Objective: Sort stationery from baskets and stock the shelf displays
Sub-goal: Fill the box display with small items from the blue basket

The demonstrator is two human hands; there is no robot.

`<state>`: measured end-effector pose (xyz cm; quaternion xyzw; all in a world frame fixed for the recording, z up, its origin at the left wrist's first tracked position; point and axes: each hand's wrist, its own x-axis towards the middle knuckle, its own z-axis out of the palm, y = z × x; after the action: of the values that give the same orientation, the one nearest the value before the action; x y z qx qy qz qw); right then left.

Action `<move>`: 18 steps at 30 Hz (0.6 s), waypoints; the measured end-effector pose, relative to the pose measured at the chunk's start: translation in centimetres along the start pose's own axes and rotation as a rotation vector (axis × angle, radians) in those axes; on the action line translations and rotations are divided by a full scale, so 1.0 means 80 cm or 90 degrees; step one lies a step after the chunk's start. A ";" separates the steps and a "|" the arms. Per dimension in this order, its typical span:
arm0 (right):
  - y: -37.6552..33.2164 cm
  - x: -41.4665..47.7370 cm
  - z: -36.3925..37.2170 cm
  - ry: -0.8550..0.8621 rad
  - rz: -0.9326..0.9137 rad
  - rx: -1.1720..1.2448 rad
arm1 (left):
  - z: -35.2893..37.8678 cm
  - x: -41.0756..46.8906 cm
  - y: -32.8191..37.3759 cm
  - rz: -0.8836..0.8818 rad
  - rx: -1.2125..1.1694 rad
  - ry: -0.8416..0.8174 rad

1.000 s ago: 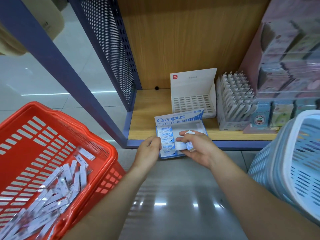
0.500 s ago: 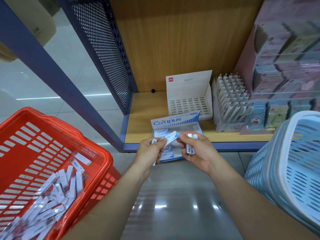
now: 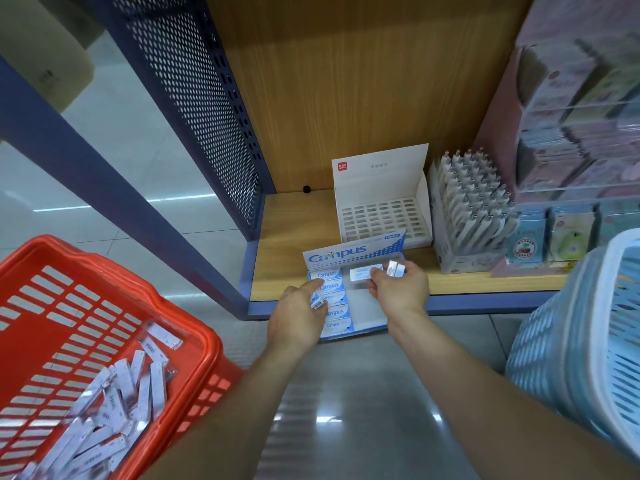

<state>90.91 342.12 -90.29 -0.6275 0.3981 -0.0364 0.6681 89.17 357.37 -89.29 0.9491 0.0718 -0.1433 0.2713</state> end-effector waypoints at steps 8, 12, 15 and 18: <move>0.007 0.013 0.023 -0.056 -0.021 -0.145 | 0.001 0.006 -0.006 0.035 0.054 0.001; 0.005 0.004 0.009 -0.127 -0.008 -0.184 | -0.001 0.005 -0.009 0.022 0.065 -0.005; 0.004 0.000 0.001 -0.176 0.024 -0.162 | -0.003 0.004 -0.010 0.006 0.075 -0.009; 0.005 -0.001 -0.003 -0.181 0.073 -0.090 | -0.004 0.002 -0.009 -0.003 0.098 -0.019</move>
<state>90.54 342.09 -90.58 -0.6480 0.3363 0.1191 0.6729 89.22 358.15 -89.40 0.9646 0.0589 -0.1636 0.1985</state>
